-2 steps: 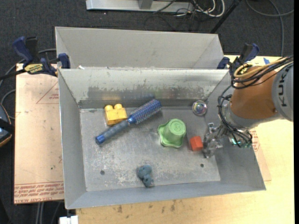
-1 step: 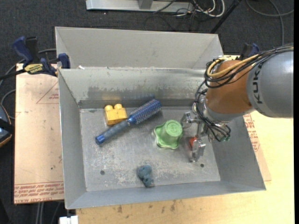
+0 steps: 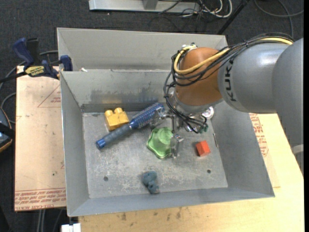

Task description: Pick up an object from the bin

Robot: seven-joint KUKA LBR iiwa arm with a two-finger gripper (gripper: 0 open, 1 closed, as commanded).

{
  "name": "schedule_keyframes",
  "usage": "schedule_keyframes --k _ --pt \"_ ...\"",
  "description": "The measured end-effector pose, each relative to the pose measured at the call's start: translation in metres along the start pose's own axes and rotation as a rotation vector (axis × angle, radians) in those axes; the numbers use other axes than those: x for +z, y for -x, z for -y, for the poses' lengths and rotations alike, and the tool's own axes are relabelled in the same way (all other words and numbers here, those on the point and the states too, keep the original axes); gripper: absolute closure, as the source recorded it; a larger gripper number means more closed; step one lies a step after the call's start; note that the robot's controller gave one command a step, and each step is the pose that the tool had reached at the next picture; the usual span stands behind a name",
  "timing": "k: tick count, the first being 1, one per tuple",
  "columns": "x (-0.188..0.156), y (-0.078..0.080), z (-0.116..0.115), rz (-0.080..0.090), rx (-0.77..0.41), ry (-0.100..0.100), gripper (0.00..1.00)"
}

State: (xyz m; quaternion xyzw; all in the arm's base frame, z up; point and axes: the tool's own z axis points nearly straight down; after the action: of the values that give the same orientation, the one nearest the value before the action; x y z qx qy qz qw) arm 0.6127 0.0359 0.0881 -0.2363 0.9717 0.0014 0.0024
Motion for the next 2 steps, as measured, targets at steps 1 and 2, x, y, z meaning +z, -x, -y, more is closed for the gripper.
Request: schedule_keyframes --k 1,2 --pt "0.0 -0.001 0.002 0.0 0.005 -0.001 1.0" --pt "-0.094 0.003 0.0 0.002 -0.584 -0.004 1.0"
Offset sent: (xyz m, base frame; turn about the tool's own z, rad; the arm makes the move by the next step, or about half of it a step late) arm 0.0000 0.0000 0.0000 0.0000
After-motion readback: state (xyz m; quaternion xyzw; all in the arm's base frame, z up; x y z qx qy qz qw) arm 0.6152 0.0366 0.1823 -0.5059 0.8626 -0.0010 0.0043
